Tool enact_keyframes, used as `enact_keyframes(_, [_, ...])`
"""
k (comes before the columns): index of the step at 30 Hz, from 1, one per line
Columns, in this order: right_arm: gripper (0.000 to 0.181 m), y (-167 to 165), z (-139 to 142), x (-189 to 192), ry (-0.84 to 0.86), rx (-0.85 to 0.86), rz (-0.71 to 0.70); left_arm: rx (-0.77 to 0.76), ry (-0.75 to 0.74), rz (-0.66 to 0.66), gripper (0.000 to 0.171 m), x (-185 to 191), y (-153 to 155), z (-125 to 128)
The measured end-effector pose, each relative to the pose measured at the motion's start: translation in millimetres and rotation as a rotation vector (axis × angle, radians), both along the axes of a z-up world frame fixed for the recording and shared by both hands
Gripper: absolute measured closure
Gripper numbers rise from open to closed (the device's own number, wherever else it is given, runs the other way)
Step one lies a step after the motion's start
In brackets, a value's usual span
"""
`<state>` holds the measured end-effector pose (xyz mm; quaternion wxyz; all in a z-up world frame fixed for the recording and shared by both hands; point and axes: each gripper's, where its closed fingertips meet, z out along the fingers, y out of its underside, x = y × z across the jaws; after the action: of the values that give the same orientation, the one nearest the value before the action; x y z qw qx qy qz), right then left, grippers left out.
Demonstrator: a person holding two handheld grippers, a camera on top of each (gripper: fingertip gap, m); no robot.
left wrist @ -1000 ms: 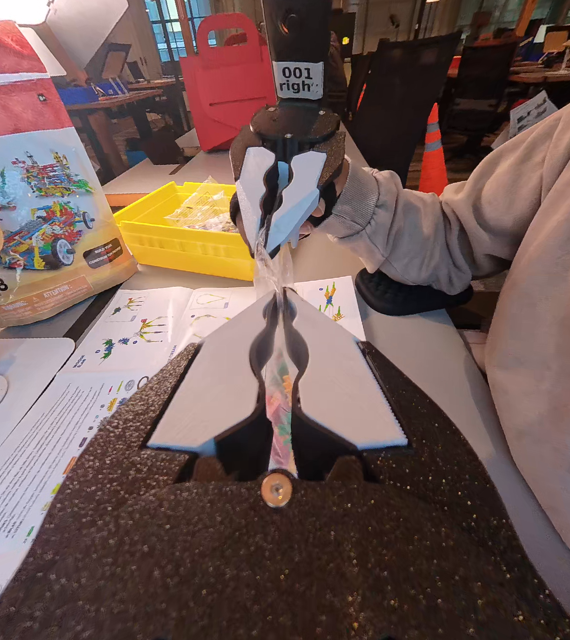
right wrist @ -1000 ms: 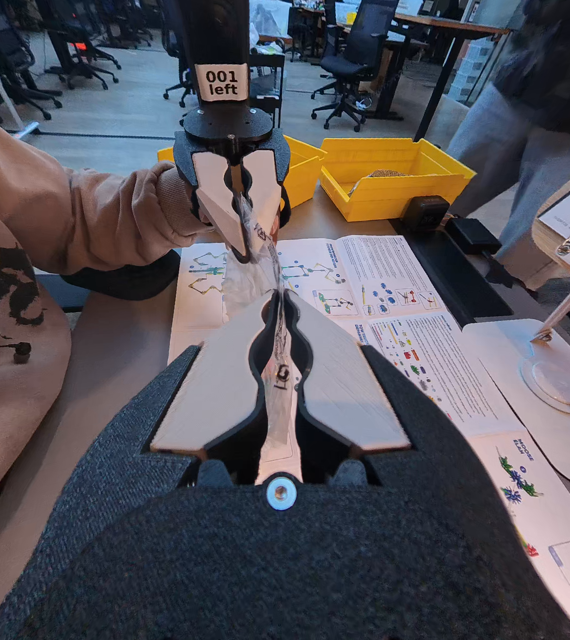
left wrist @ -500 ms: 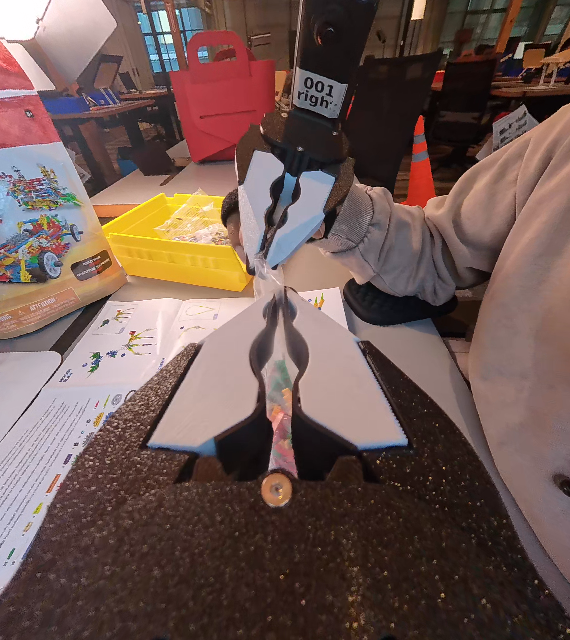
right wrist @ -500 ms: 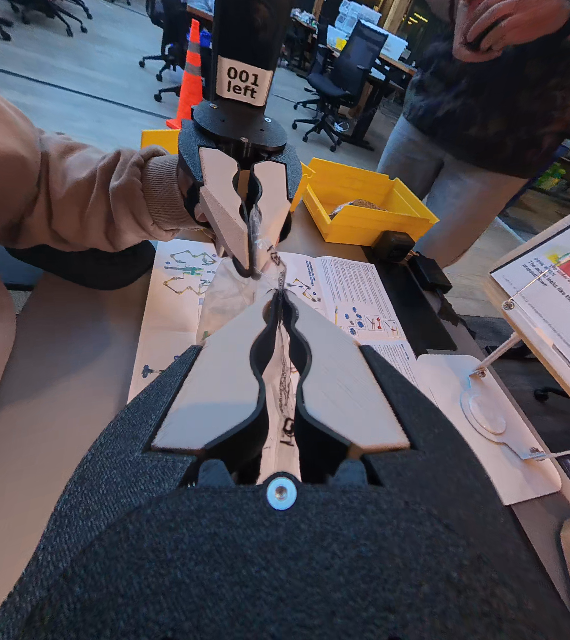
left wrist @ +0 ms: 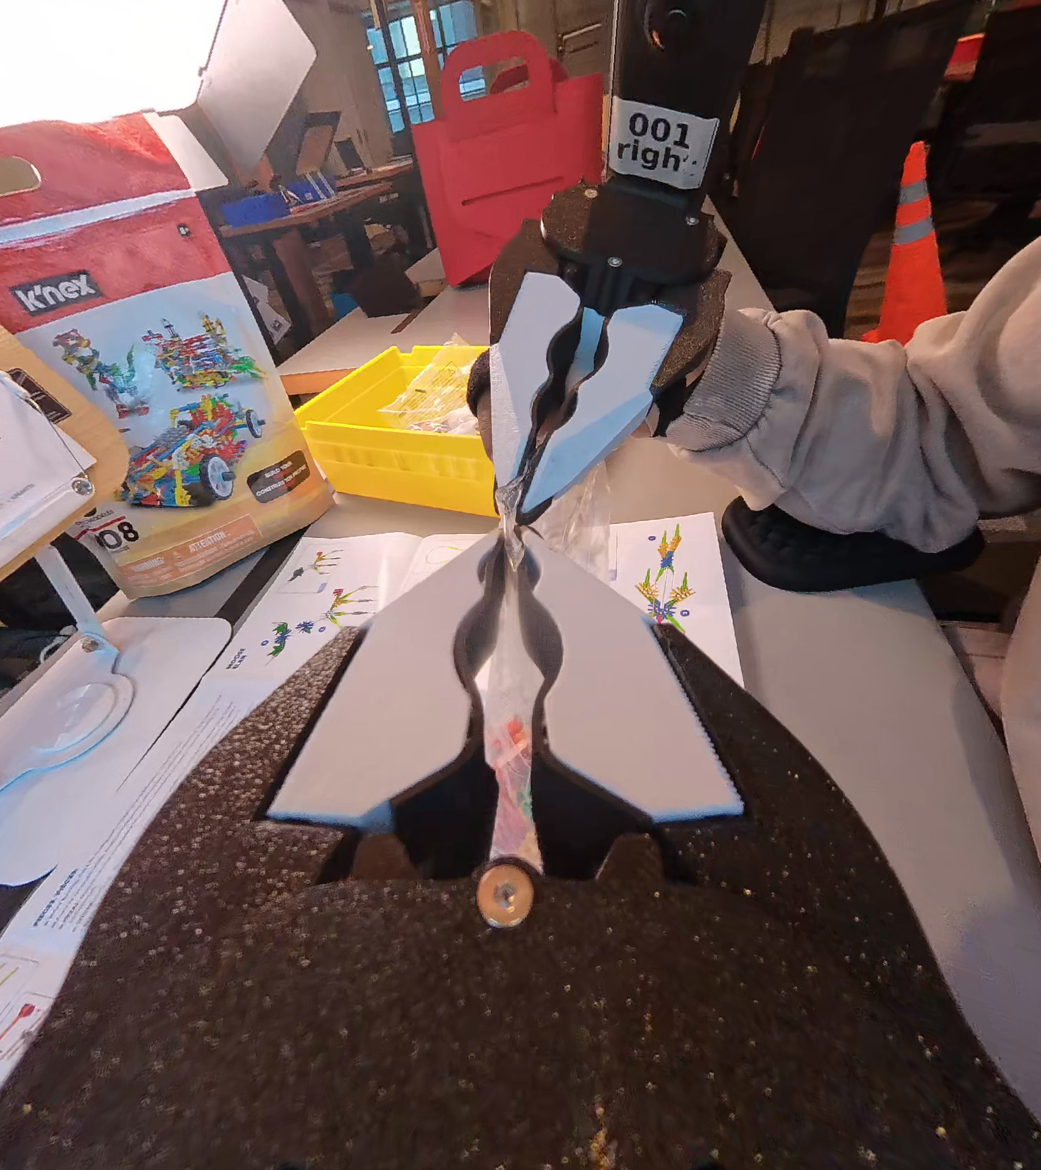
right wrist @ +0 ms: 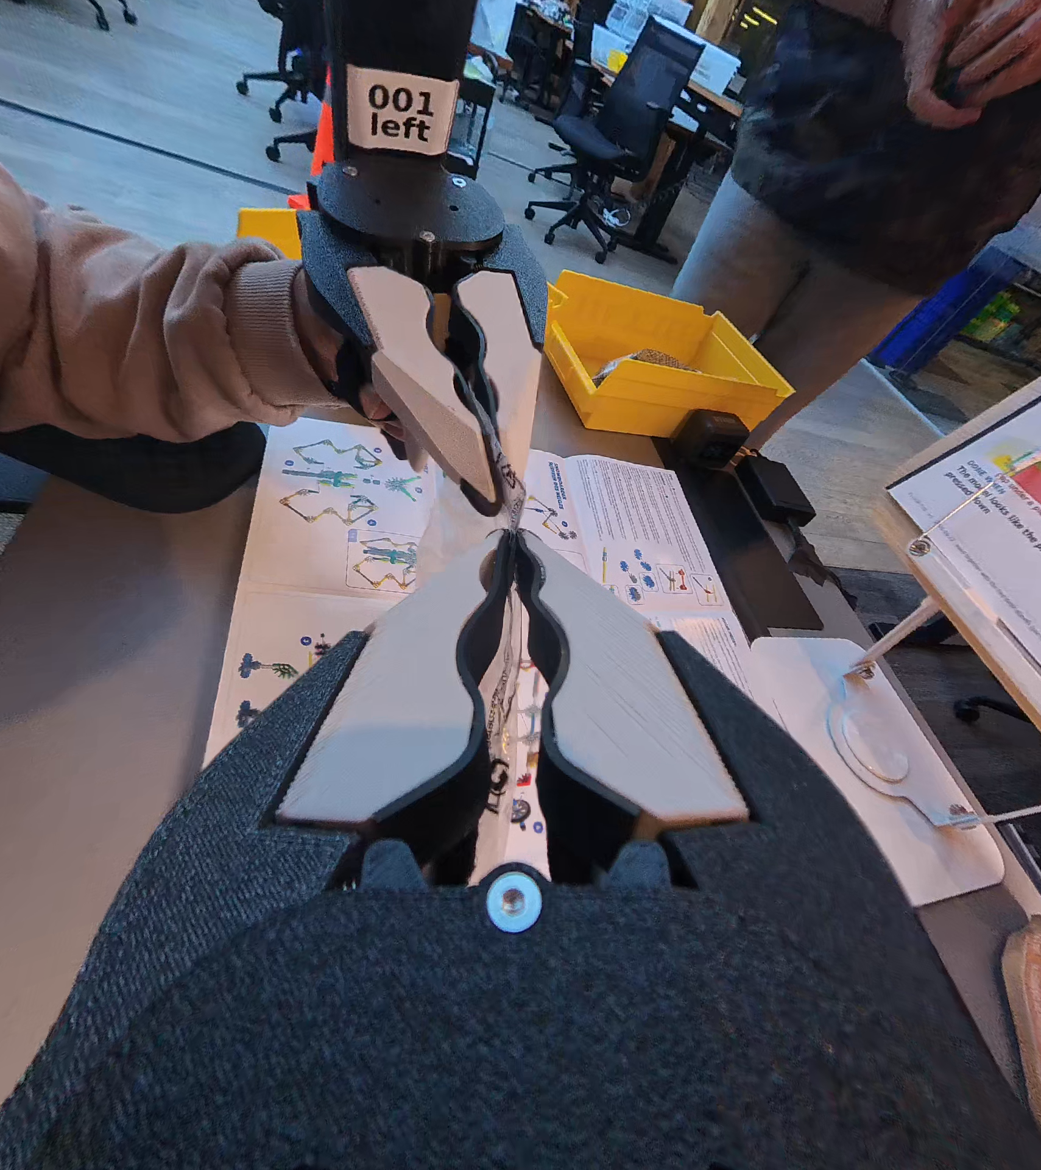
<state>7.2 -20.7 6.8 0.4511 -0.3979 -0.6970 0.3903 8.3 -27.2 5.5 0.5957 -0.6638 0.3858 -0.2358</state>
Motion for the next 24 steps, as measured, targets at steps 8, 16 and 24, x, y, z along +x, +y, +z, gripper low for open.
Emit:
enact_keyframes(8, [0.17,4.4,5.1,-4.4,0.033,-0.025,-0.047,-0.075,-0.041,0.003,0.171,-0.2,1.8,-0.4])
enact_keyframes(16, [0.181,0.0,-1.3,-7.3,0.008,0.01,-0.033,-0.057,-0.011,-0.011,0.171,0.1,-1.8,-0.3])
enact_keyframes(24, [0.181,25.4,6.0,-15.5,0.077,-0.073,-0.175,0.022,-0.003,0.04,0.171,4.0,3.8,2.6])
